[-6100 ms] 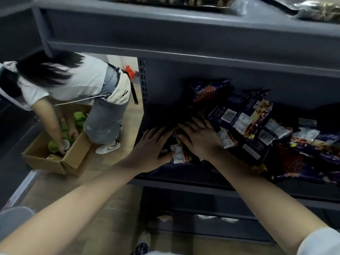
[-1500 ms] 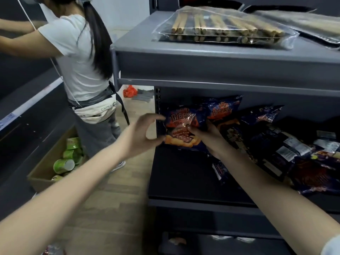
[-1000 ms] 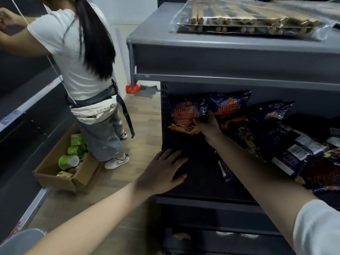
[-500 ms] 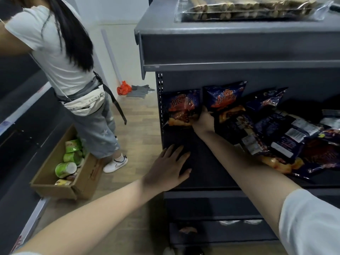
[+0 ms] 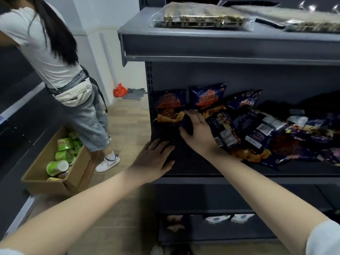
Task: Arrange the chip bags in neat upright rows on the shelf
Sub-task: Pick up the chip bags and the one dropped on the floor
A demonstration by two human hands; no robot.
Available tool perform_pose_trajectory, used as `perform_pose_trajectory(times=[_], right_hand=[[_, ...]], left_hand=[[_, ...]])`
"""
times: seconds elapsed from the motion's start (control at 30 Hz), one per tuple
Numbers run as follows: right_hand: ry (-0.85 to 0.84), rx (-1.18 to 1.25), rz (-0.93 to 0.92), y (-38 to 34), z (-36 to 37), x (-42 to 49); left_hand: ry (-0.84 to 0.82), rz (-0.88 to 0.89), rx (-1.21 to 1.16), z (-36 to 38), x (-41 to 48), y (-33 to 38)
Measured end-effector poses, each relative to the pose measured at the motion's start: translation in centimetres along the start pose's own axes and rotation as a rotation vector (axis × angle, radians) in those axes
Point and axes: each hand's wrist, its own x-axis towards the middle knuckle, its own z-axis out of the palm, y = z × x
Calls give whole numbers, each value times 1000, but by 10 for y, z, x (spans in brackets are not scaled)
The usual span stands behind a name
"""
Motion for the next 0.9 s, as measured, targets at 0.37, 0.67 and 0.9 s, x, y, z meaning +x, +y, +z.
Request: perform_pose_trajectory(times=[0.37, 0.67, 0.9], right_hand=[[-62, -49, -201, 3, -43, -115], [-221, 10, -356, 25, -8, -230], [-470, -2, -62, 57, 25, -299]], left_hand=[[84, -9, -102, -1, -62, 98], [-67, -129, -96, 52, -133, 139], [-233, -183, -115, 116, -172, 138]])
